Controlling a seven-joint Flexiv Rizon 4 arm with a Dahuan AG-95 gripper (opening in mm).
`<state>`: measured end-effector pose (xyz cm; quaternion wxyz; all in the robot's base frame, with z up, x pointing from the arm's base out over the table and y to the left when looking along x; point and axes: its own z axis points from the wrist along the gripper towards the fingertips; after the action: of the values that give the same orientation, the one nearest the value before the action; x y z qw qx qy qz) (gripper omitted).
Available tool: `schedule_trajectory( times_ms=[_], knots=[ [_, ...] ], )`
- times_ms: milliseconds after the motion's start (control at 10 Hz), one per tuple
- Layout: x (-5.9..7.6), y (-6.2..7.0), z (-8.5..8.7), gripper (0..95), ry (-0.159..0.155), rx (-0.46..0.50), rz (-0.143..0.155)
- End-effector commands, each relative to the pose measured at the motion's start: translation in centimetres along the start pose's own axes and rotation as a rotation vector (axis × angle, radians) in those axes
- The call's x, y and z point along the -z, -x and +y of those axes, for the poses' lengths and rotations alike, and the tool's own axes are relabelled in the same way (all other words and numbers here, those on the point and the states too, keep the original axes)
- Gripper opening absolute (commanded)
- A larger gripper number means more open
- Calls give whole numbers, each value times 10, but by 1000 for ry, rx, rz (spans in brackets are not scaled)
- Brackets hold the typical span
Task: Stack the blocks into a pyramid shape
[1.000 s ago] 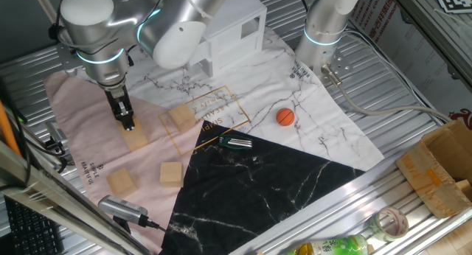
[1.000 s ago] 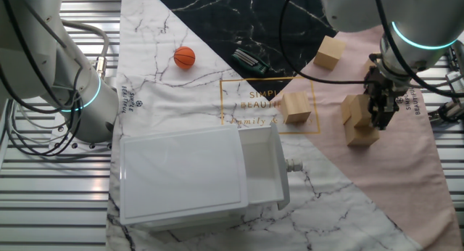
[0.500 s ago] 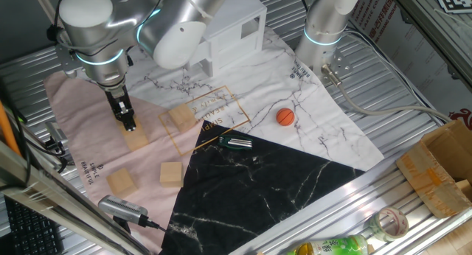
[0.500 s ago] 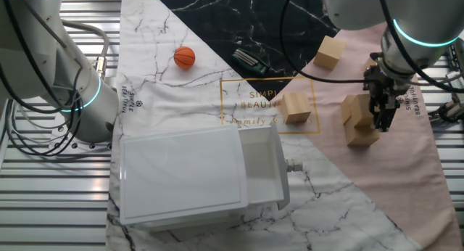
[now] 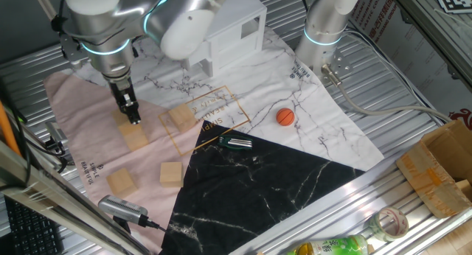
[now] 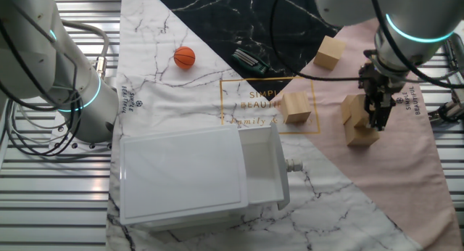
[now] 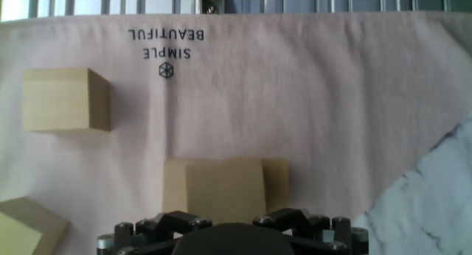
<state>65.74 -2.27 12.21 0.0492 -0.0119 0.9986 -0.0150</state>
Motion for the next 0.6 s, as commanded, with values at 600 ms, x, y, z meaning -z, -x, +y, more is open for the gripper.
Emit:
schedule_trajectory(
  times_ms=[600],
  knots=[
    [19,-48,19,950,-17,-47,32]
  ],
)
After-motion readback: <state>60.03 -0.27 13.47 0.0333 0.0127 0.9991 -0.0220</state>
